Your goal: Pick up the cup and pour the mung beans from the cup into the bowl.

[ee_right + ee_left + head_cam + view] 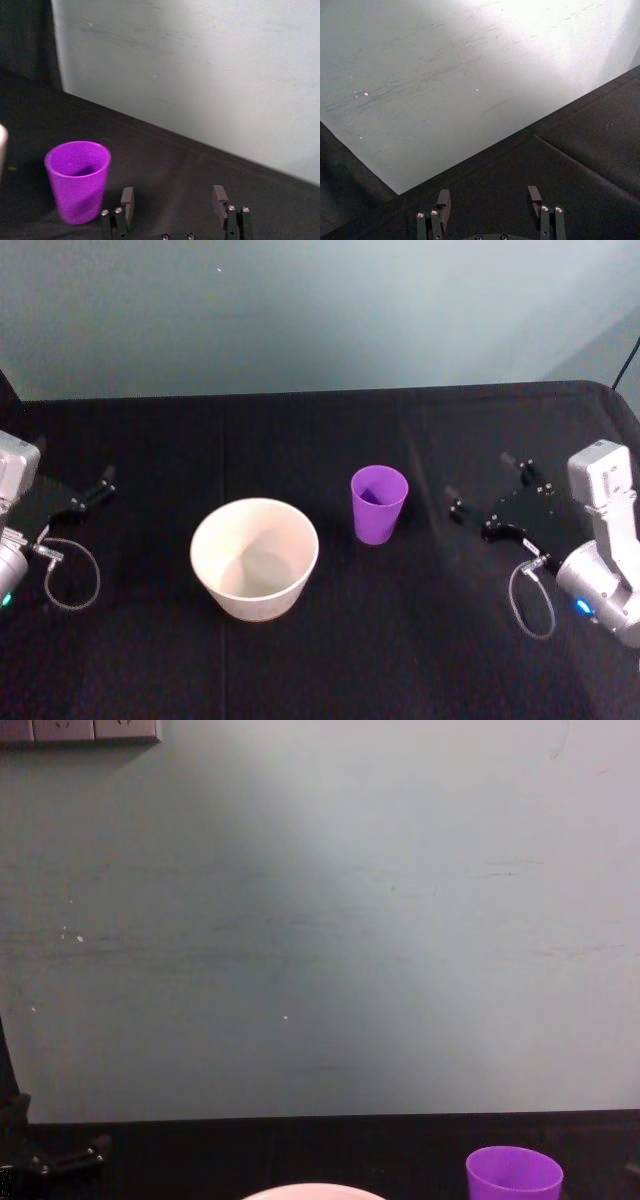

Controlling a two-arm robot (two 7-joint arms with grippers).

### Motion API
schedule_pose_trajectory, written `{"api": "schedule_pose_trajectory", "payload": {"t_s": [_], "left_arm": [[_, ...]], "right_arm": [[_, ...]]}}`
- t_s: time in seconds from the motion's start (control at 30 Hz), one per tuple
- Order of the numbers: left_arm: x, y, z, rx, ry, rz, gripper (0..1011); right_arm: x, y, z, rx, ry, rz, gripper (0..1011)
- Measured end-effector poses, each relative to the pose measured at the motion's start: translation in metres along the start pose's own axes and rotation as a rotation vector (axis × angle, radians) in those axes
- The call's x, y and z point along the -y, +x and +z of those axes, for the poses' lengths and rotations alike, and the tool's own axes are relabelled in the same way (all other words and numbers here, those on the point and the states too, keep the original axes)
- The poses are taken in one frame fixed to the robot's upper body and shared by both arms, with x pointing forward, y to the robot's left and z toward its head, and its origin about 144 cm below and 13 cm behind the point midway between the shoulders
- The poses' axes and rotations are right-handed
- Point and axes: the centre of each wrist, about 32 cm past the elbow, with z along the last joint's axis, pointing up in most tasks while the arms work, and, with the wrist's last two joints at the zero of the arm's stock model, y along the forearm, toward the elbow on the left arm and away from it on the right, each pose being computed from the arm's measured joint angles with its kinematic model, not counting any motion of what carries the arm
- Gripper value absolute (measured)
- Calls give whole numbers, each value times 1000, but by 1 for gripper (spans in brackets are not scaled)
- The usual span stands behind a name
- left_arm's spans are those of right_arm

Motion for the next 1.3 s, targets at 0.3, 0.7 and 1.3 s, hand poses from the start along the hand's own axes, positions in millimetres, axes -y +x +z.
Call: {"api": "schedule_pose_trajectory", "payload": {"t_s": [0.3, 0.7, 1.3], "left_arm": [[0, 0, 0, 0, 0, 0, 1000], [0, 0, 0, 0, 0, 0, 1000], [0, 0, 0, 0, 0, 0, 1000]], "right_arm": [[0, -3, -23, -168, 30, 147, 1003], [-13, -21, -29, -175, 52, 245, 1003], [-37, -30, -31, -191, 74, 267, 1003]]}}
